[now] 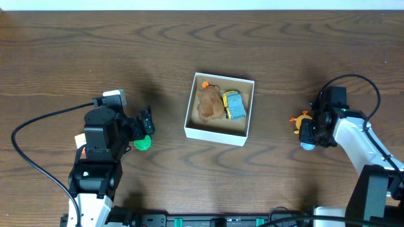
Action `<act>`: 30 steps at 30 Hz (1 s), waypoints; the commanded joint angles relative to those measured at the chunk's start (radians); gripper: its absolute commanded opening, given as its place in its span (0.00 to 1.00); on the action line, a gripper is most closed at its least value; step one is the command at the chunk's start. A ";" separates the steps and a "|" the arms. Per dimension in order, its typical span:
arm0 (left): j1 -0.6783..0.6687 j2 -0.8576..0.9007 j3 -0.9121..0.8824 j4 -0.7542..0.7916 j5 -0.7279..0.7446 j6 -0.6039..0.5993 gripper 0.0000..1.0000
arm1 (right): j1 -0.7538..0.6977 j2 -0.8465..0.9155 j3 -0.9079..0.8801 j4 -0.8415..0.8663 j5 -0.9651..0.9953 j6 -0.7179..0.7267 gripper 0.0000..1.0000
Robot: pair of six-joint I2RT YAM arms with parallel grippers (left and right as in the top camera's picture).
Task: Pack container
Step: 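Move the right gripper to the orange duck figure and grasp it, then lower the duck into the box and release, then withdraw right arm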
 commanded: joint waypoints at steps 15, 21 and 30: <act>0.000 0.000 0.021 -0.002 -0.004 -0.013 0.98 | 0.417 -0.043 0.457 -0.138 -0.007 -0.265 0.01; 0.000 0.000 0.021 -0.002 -0.004 -0.013 0.98 | 0.624 -0.029 0.459 -0.102 -0.007 -0.439 0.01; 0.000 0.000 0.021 -0.002 -0.004 -0.013 0.98 | 0.775 0.040 0.456 -0.116 -0.007 -0.477 0.01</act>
